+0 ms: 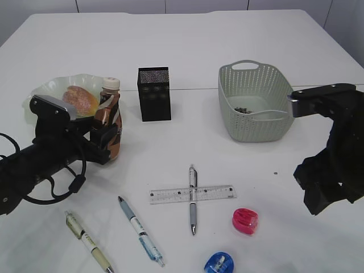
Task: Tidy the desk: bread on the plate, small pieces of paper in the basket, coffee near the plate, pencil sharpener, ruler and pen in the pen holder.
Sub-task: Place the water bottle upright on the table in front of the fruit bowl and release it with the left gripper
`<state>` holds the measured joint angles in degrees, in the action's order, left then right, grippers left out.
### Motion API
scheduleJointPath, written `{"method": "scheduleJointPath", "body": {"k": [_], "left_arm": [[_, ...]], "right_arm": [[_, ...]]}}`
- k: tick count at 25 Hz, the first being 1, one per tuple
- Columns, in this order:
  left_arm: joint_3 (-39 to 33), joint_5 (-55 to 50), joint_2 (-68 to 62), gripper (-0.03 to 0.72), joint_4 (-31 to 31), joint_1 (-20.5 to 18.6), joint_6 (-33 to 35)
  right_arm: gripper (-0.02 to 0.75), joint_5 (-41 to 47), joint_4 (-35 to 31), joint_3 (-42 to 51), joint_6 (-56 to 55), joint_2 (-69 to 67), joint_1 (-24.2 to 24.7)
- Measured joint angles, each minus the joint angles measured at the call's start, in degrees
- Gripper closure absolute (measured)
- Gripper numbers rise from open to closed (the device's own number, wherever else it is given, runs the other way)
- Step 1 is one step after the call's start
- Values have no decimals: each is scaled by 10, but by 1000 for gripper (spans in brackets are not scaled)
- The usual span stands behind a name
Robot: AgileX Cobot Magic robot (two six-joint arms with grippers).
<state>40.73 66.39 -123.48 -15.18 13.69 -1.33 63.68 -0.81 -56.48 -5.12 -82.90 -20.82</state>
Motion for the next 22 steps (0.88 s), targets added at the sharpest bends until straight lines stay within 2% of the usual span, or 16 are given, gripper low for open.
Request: {"method": "scheduleJointPath", "body": {"k": [9,15,22], "left_arm": [[5,45,-31,302,3,0,-1],[6,48,-32,258,3,0,2],[6,48,-32,249,2,0,2]], "right_arm": [[258,0,0,0,0,0,0],[258,0,0,0,0,0,0],[258,0,0,0,0,0,0]]}}
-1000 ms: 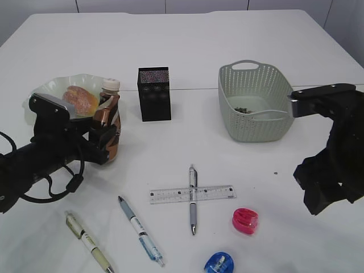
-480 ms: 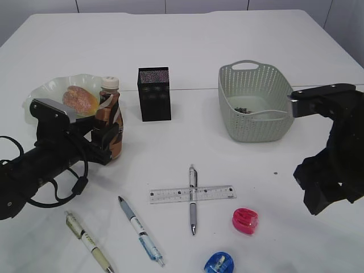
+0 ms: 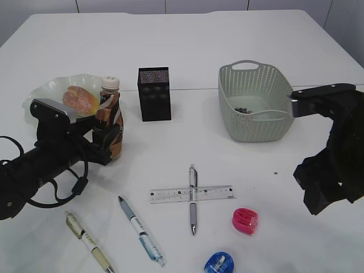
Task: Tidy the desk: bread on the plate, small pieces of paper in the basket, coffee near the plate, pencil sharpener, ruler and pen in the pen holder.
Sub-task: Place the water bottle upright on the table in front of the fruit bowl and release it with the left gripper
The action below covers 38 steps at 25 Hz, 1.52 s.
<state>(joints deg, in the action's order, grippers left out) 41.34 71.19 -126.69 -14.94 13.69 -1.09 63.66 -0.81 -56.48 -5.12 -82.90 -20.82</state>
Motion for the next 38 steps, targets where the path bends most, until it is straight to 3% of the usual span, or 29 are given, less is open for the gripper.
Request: {"method": "scheduleJointPath", "body": {"k": [11,24,31,38], "left_arm": [[0,-6,4,192,0,0,7],[0,-7,5,180,0,0,11],[-25,-49,12,92,0,0,11],[-31,-54,66,78,1,0,11]], "right_arm": [[258,-1,2,0,0,0,0],[258,-3,3,0,0,0,0],[258,-3,8,0,-1,0,0],[258,-3,11,0,-1,0,0]]}}
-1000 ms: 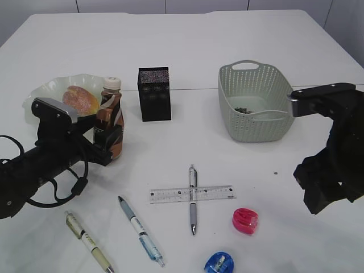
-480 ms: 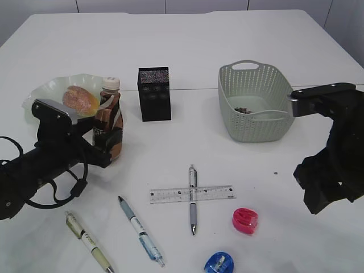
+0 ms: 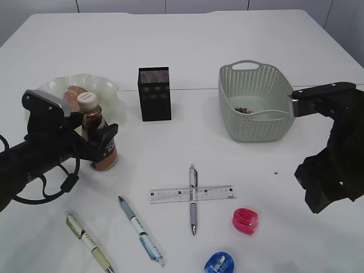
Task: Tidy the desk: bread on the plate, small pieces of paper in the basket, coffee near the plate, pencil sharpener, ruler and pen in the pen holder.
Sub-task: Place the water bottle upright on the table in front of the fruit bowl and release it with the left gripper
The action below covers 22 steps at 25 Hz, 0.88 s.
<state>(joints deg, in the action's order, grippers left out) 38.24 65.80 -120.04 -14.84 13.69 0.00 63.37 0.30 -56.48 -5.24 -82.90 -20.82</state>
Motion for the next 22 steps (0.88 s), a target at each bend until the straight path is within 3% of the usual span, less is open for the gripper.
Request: {"method": "scheduleJointPath", "body": {"k": [17,22], "left_arm": [[-29,-1,177,94,-14,0,0],[-30,-23,233,95,3,-28,0]], "right_arm": [[258,0,1,0,0,0,0],[258,0,1,0,0,0,0]]}}
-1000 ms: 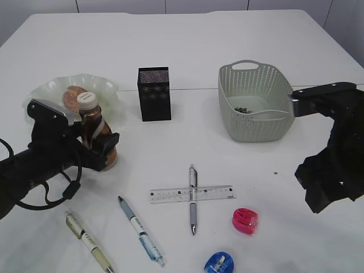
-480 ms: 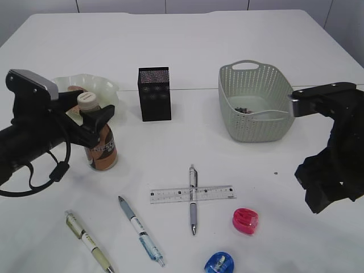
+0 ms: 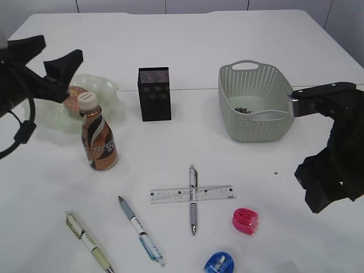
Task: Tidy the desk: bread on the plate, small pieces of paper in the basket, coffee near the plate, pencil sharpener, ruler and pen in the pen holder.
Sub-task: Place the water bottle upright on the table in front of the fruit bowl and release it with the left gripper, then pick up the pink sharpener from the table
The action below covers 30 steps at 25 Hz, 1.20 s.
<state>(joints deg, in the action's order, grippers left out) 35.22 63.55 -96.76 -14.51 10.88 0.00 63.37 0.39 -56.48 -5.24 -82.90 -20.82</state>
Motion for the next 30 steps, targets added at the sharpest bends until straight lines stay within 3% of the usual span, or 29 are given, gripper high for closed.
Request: {"method": "scheduleJointPath", "body": {"k": [8,15,20,25,30], "left_arm": [[-7,-82,51,104,16,-69,-13],[-8,-271,83,113,74,-75,-23],[-10,-466,148,133,117,-75,-61],[-10,-698,223,209,134,-75,-69],[2,-937,281,221,156,-75,-69]], "right_arm": [[259,0,0,-4,0,0,0],[259,19,0,-48,0,0,0],[259,22,-4,-68,0,0,0],[259,22,0,-73,0,0,0],[259,11,-26,-73,0,0,0]]}}
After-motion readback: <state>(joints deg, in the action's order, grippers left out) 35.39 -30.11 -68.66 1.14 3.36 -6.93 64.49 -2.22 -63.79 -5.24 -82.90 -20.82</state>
